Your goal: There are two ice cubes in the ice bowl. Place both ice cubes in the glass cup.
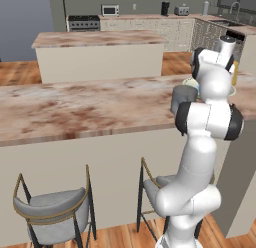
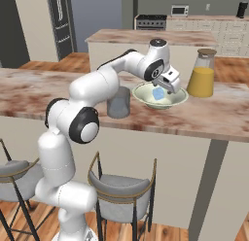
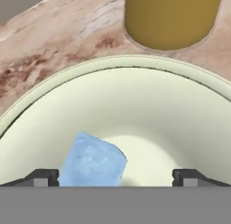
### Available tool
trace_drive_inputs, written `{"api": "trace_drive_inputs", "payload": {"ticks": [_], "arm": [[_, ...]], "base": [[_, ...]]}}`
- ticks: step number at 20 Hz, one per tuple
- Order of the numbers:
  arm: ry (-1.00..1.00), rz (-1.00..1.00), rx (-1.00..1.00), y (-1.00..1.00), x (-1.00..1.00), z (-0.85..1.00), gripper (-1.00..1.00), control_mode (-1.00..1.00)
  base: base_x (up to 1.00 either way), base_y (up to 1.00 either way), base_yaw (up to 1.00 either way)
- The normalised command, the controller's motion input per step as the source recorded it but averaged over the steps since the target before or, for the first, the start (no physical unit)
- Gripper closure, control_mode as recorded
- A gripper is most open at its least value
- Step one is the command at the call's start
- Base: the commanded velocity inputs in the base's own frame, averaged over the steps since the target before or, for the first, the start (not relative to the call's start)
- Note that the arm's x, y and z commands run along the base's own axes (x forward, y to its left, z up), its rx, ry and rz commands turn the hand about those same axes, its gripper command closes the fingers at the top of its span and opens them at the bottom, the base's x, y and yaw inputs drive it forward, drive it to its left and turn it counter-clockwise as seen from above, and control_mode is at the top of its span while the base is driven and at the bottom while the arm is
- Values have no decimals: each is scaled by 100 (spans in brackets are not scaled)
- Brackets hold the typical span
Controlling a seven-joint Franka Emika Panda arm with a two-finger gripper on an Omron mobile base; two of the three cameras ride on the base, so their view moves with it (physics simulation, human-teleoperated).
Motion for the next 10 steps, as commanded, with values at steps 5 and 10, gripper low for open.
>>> {"api": "trace_drive_inputs", "payload": {"ticks": [5,10], "arm": [[0,-11,5,0,13,-3,-100,-100],[-3,0,1,0,-11,0,-100,-100]], "base": [[0,0,0],[0,0,0]]}}
